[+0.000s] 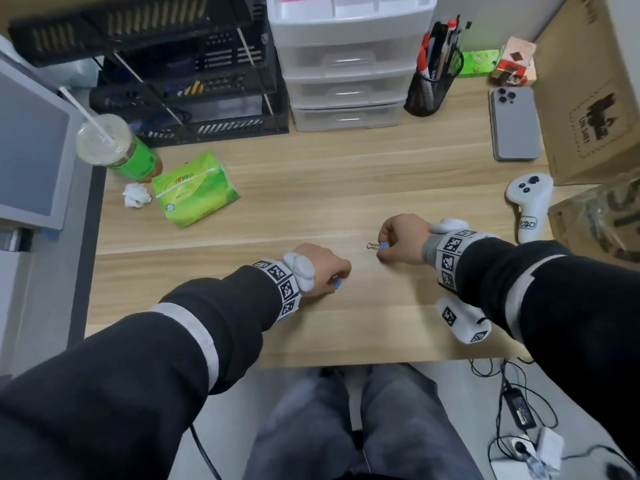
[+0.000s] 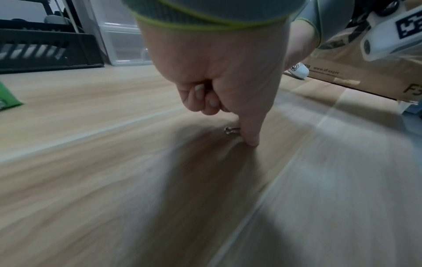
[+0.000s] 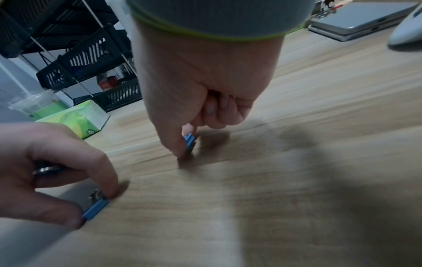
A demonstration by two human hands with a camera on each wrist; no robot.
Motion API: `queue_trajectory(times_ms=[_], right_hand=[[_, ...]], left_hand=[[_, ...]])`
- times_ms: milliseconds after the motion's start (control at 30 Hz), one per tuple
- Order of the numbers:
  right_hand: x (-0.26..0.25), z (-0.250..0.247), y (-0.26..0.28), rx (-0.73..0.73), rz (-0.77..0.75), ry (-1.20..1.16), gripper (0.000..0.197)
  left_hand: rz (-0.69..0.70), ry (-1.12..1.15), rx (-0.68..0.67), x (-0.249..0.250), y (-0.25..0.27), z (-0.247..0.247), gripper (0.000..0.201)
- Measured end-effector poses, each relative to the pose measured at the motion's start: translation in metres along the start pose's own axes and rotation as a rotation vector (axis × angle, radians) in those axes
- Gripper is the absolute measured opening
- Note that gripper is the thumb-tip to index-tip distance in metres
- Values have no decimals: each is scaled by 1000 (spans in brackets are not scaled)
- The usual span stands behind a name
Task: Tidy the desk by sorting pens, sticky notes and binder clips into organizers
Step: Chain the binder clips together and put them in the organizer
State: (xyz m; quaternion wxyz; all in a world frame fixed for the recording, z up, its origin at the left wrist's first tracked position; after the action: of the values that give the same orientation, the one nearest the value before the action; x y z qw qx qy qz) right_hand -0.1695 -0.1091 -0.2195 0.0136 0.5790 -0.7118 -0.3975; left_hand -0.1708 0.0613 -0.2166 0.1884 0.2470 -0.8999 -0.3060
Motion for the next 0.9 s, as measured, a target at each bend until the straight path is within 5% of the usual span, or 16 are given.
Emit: queue_trajectory(times_ms=[100, 233, 433, 667, 900], right_hand=[[4, -1, 4, 14, 7, -17, 15], [-4, -10, 10, 30, 0, -96, 14], [-47, -47, 16, 105, -116, -301, 17], [-101, -84, 25, 101, -251, -262, 21], [-117, -125, 32, 164, -249, -327, 23]], left_hand=[[-23, 5, 6, 3, -3, -3, 20], [-277, 291, 57, -13, -4, -9, 34], [-572, 1185, 62, -34, 7, -35, 29], [-498, 1791, 144, -36, 12, -70, 24], [-395, 1868, 157, -37, 21, -119, 29]])
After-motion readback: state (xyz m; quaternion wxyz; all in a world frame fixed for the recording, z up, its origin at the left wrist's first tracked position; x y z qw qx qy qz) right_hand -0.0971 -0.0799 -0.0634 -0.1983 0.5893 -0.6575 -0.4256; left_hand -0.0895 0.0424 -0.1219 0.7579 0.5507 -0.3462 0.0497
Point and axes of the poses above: each hand's wrist, its own y-axis away from the middle knuckle, its own z-axis out of the palm, x = y × z, the point moved 7 cm from there along -y, towards the middle knuckle, and after that the axes turned 2 degrees about -y, right-handed, at the moved point
